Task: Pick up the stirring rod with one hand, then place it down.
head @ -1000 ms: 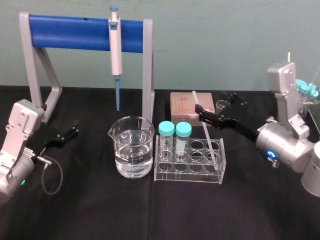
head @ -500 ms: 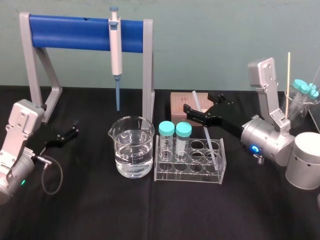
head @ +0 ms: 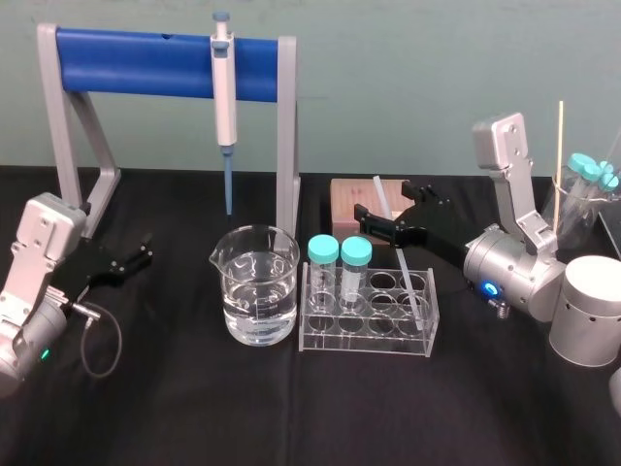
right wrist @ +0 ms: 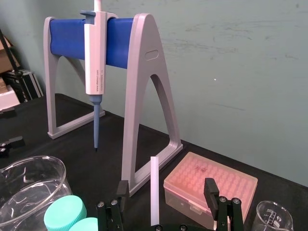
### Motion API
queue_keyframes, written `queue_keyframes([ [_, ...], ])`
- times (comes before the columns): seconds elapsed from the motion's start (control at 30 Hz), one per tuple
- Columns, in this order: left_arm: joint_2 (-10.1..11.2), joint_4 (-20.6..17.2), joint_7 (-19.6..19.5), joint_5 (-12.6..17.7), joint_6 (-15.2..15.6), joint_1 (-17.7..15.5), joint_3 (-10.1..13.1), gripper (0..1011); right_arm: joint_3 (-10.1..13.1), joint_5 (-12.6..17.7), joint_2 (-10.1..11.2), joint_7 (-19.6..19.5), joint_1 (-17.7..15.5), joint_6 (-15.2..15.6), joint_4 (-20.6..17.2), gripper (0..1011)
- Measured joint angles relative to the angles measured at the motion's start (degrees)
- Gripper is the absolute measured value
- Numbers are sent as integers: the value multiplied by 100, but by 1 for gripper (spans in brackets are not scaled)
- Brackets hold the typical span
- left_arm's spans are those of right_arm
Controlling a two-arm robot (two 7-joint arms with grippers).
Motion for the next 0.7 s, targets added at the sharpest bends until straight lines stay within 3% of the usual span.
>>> queue_keyframes([
  [0.23,0,0,0,0,0,0,0,1000,0,10,2,-3,-3,0,-4,984],
  [0.5,0,0,0,0,0,0,0,1000,-4,22,6,-3,-5,0,-4,805],
  [0.7,0,0,0,0,0,0,0,1000,-5,30,9,-3,-5,-1,-4,596],
])
